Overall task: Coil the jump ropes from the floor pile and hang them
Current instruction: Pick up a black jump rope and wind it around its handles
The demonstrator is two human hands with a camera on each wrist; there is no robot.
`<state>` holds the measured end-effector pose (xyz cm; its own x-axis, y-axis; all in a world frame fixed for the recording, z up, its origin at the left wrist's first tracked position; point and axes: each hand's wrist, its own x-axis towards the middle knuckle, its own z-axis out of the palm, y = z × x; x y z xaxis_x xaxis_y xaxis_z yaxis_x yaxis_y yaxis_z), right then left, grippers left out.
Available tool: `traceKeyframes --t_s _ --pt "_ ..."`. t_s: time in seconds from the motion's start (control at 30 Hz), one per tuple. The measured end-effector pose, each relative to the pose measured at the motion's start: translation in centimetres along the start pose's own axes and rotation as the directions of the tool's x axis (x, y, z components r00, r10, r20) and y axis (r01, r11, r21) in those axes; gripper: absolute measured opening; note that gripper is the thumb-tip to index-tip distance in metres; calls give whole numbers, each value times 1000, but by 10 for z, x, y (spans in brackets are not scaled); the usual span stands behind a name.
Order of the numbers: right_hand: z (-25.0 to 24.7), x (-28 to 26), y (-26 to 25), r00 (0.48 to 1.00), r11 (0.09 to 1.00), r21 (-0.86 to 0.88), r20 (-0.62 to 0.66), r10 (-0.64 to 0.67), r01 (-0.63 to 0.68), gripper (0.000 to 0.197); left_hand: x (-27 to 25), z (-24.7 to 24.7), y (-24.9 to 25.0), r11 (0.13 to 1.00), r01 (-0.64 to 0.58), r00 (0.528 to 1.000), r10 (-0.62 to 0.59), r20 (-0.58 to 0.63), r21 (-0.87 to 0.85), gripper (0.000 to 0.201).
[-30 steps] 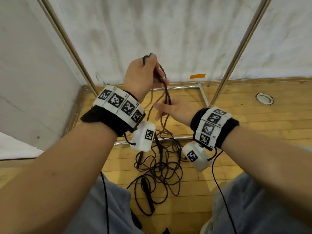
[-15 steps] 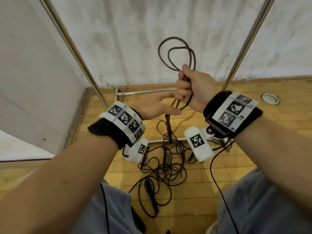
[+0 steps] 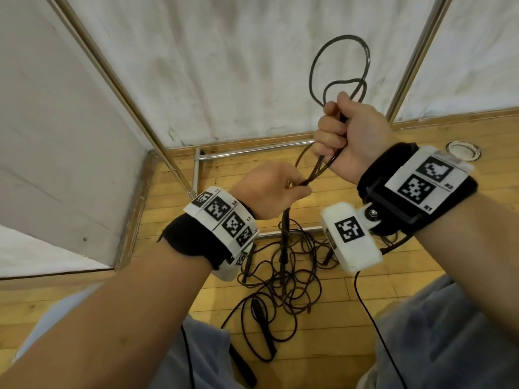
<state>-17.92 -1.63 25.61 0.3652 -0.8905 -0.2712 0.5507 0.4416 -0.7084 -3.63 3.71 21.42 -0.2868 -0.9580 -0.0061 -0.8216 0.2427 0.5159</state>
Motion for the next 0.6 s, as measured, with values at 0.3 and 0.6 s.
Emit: traceKeyframes --t_s 0.3,0.6 --pt "-12 1 5 985 760 -647 163 63 58 37 5 -27 -13 881 140 937 -265 -228 -451 23" --pt "-6 -11 68 976 312 -935 202 80 168 25 7 -35 -10 742 72 815 -429 -390 -666 28"
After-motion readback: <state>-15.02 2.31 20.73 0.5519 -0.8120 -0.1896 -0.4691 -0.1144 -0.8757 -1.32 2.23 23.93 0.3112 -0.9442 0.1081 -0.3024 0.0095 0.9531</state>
